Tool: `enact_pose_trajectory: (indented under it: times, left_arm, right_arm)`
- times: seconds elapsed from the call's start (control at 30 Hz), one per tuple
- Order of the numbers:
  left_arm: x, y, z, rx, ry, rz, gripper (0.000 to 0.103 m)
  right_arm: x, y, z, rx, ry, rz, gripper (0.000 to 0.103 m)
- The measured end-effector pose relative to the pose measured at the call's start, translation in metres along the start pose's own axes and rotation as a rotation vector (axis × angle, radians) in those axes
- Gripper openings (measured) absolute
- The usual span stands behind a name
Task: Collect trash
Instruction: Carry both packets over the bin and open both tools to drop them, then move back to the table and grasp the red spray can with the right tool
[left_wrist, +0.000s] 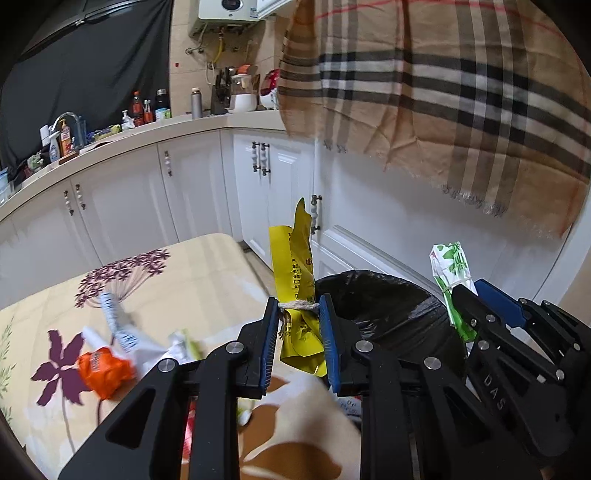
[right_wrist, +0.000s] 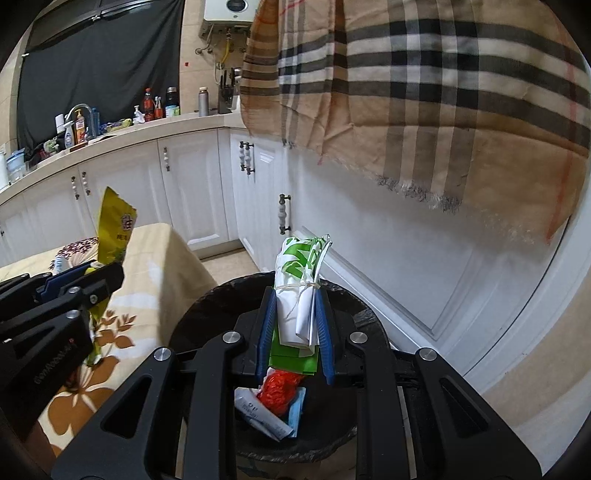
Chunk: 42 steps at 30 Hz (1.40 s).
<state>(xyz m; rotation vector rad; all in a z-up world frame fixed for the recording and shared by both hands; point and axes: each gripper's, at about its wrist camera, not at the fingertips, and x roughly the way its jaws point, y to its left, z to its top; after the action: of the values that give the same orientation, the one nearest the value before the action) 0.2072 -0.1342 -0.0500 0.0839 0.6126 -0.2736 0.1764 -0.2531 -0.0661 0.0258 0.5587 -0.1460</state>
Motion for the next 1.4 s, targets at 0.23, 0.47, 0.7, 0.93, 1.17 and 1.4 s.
enact_pose_trajectory:
  times: [0.23, 0.47, 0.7, 0.93, 1.17, 1.4]
  left_arm:
    - [0.029, -0.019, 0.001, 0.037, 0.048, 0.006, 0.035]
    - [0.025, -0.009, -0.003, -0.002, 0.059, 0.008, 0.053]
    - [-0.003, 0.018, -0.008, -0.049, 0.046, 0.036, 0.06]
    - [-0.034, 0.062, -0.021, -0.101, 0.037, 0.11, 0.066]
    - [-0.066, 0.11, -0.043, -0.16, 0.05, 0.198, 0.067]
    - [-0.088, 0.151, -0.063, -0.209, 0.068, 0.274, 0.068]
  right_arm:
    - [0.021, -0.012, -0.002, 0.013, 0.007, -0.032, 0.034]
    - [0.018, -0.015, -0.005, 0.03, 0.012, -0.04, 0.037]
    - [0.003, 0.003, -0.001, 0.024, 0.016, 0.003, 0.037]
    - [-0.017, 0.033, -0.001, 0.013, 0.024, 0.089, 0.038]
    - [-0.031, 0.073, -0.004, -0.027, 0.04, 0.175, 0.037]
    - [-0.041, 0.119, -0.013, -0.096, 0.065, 0.25, 0.037]
